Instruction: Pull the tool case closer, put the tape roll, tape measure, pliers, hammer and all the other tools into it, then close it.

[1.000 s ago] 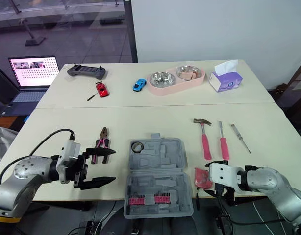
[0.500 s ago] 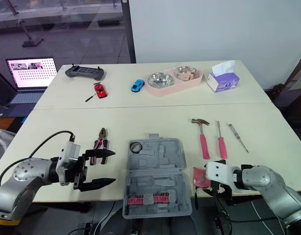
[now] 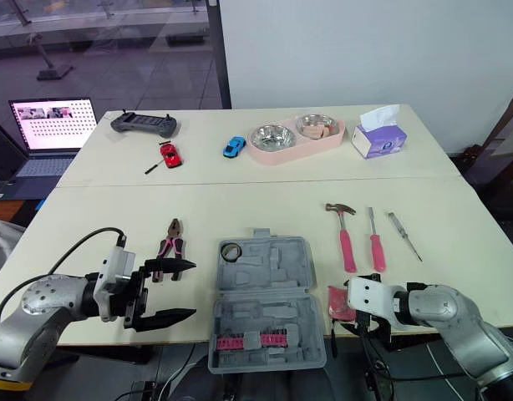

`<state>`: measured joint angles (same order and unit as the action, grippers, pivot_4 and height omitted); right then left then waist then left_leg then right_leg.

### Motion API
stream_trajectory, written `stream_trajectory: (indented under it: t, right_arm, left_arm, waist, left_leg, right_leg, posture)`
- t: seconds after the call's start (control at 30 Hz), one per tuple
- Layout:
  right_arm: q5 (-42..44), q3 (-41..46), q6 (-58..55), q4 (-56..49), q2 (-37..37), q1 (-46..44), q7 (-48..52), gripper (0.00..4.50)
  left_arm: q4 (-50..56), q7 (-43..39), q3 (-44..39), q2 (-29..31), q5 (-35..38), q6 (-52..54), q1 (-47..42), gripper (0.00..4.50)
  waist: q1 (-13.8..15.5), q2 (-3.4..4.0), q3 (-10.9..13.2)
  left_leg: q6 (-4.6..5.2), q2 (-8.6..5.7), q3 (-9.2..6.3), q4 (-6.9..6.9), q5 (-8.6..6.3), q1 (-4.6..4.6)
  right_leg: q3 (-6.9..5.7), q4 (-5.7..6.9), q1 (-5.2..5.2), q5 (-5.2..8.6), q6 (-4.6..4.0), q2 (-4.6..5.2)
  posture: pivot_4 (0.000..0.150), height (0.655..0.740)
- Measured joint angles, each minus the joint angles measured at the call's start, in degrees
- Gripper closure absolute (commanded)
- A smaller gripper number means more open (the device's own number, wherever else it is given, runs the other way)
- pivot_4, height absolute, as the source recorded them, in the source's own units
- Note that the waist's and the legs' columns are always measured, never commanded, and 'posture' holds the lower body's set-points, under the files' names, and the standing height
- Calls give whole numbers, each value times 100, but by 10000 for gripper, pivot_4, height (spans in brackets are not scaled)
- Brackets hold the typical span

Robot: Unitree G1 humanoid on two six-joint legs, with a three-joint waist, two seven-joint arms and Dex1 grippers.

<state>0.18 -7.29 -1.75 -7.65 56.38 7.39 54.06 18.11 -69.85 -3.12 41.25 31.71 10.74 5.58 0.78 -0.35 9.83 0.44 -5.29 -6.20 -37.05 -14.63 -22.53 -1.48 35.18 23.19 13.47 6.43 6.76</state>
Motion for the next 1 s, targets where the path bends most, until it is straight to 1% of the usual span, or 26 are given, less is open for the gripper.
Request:
stream_trajectory:
  t: [0.2,0.37,0.43,0.47,0.5,0.53,0.83,0.93,1.0]
  right_arm:
    - [-6,71,290,148,-163,31,-7,397]
    - [7,69,121,172,-207,-59,88,397]
    - [33,70,-57,150,-236,-104,187,5628]
    - [45,60,-91,140,-236,-99,243,8946]
    - [50,40,-113,126,-237,-92,278,13701]
    - [45,38,-122,120,-239,-90,284,16925]
    - [40,77,-381,-107,-240,-32,299,16961]
    - [191,195,-894,-551,-161,138,378,16961]
    - [492,395,-1384,-1076,87,124,600,16961]
  left_arm:
    - [-24,-6,2,-20,-3,-22,2,0]
    - [-25,-7,5,-27,-4,-38,52,0]
    - [-25,-6,5,-28,-5,-52,62,0]
    - [-25,-6,4,-28,-5,-61,71,0]
    - [-25,-6,5,-28,-6,-79,89,0]
    - [-25,-6,5,-28,-8,-98,100,0]
    - [-24,15,4,-28,-9,-110,182,0]
    - [-23,114,-2,-52,-9,-109,261,0]
    - [-23,204,-4,-74,-12,-107,264,0]
  waist:
    - [-4,-1,-1]
    - [-5,-1,-1]
    - [-5,-2,-2]
    - [-3,-3,-2]
    - [-4,-2,-2]
    - [-6,-2,-2]
    - [0,-1,-1]
    - [7,16,9]
    - [8,38,21]
  left_leg:
    - [0,1,0,1,0,2]
    - [0,1,0,0,0,3]
    - [-1,1,0,0,0,3]
    - [-1,1,0,1,0,3]
    - [-1,1,0,1,0,3]
    - [-1,1,0,0,-1,3]
    - [-2,1,0,1,-1,3]
    - [-2,0,0,0,-1,-2]
    - [-2,-1,2,-4,-1,-5]
  right_leg:
    - [0,1,-1,0,0,-1]
    - [0,1,-1,0,-1,-1]
    - [1,1,-2,0,-1,-1]
    - [1,1,-2,0,-1,-1]
    - [1,0,-2,0,-1,-1]
    - [1,0,-2,0,-1,-1]
    - [2,1,0,0,-1,0]
    - [4,0,3,0,-1,2]
    - [7,0,4,0,-1,4]
  posture:
    - [1500,7370]
    - [1500,7370]
    - [1500,7370]
    - [1500,7370]
    - [1500,7370]
    - [1500,7370]
    - [1500,7370]
    - [1500,7370]
    - [1500,7370]
